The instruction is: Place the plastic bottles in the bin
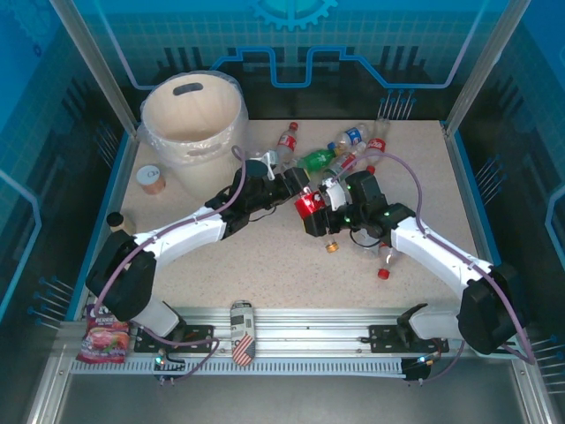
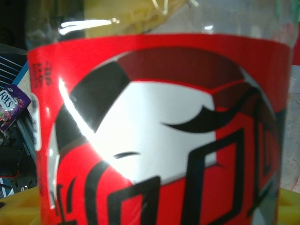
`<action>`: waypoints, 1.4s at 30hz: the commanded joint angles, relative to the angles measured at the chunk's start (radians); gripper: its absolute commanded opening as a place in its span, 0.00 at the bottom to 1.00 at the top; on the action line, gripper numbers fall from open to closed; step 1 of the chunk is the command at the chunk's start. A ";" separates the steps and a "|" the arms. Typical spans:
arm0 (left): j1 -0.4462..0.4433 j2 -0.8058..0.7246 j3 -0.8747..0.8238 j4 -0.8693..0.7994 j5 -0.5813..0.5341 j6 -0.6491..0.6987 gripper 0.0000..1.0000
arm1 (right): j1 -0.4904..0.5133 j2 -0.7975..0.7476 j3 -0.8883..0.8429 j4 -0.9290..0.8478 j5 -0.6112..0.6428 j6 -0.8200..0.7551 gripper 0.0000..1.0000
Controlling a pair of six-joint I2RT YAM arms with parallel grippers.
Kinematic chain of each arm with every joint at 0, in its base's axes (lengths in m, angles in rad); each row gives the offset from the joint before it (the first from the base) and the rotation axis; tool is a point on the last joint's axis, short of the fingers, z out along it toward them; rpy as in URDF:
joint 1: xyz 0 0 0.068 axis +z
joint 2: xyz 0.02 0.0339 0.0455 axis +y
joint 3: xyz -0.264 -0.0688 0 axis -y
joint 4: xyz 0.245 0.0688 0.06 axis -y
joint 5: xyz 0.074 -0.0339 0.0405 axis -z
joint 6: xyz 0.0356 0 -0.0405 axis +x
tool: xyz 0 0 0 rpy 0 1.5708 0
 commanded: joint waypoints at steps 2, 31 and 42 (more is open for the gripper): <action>-0.002 0.004 0.027 0.016 -0.034 -0.003 0.55 | 0.004 -0.022 0.017 -0.005 -0.060 -0.022 0.81; 0.377 -0.116 0.770 -0.472 -0.319 0.617 0.00 | -0.266 -0.231 -0.067 -0.255 0.015 -0.010 1.00; 0.540 0.021 0.876 -0.489 -0.527 0.904 0.00 | -0.262 -0.211 -0.076 -0.245 0.022 -0.009 1.00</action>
